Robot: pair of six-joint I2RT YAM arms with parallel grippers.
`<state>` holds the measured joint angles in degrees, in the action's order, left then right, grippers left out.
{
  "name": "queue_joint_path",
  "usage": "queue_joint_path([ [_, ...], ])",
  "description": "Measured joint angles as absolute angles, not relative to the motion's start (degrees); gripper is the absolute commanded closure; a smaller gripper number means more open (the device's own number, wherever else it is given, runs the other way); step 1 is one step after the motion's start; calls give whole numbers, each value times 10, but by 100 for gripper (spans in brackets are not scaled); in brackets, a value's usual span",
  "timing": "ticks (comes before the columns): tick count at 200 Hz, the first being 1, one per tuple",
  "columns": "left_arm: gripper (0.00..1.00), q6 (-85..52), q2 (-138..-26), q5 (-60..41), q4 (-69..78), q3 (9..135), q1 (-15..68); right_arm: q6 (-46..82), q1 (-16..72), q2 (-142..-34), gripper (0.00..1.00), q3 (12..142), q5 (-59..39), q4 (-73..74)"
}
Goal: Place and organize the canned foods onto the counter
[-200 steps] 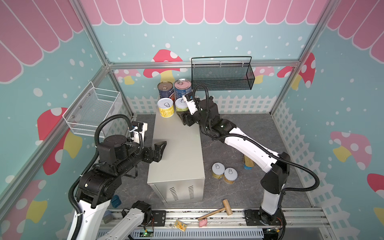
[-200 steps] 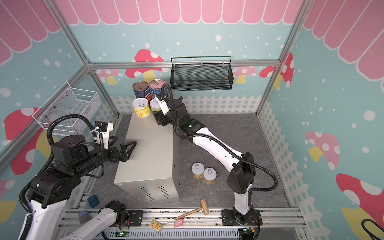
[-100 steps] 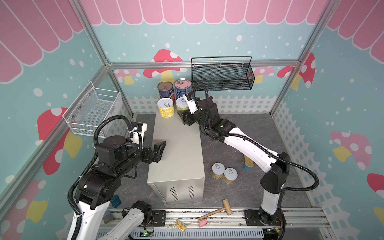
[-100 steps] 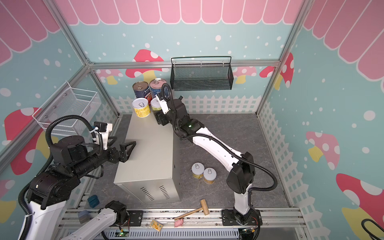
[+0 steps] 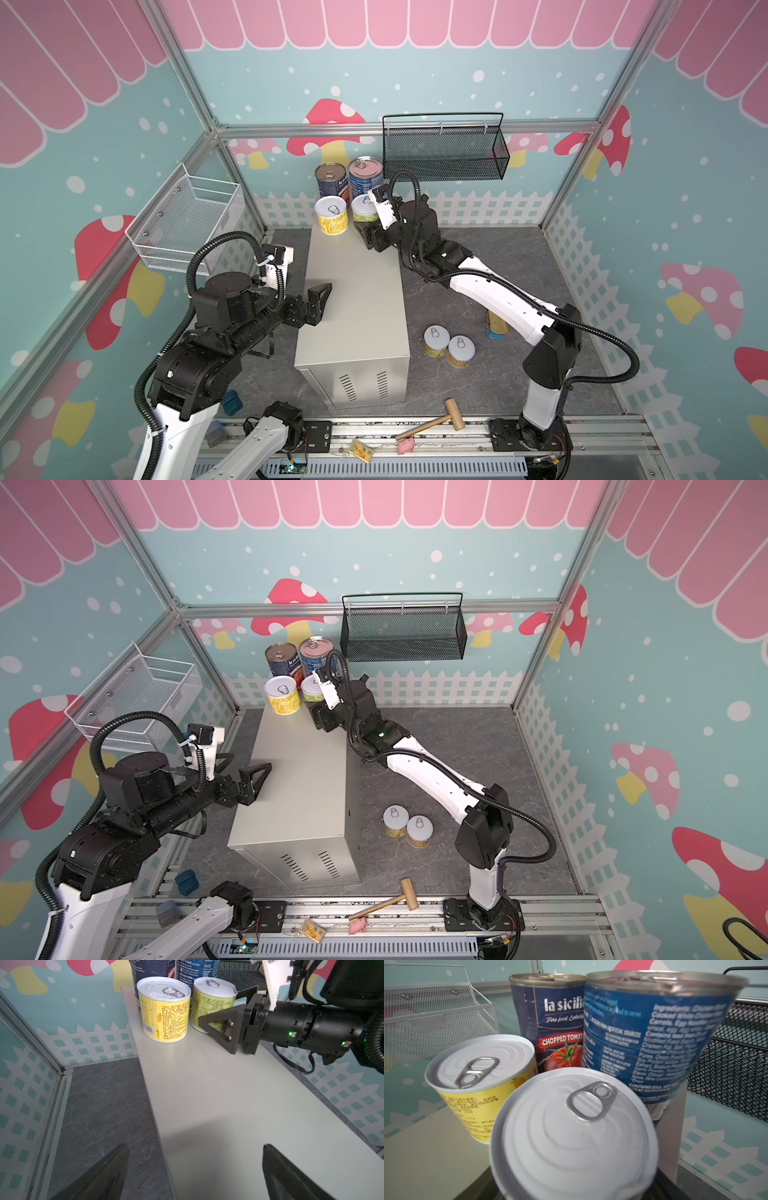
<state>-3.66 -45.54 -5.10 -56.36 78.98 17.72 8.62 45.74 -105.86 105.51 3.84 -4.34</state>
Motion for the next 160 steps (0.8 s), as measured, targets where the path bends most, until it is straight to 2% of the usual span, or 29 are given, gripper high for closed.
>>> queue_joint_path([
  [111,1,-36,-459,-51,-564,790,177,87,458,-1043,23,1032,34,-32],
  [160,1,-36,-463,-51,-564,790,177,85,458,-1035,17,1023,34,-32],
])
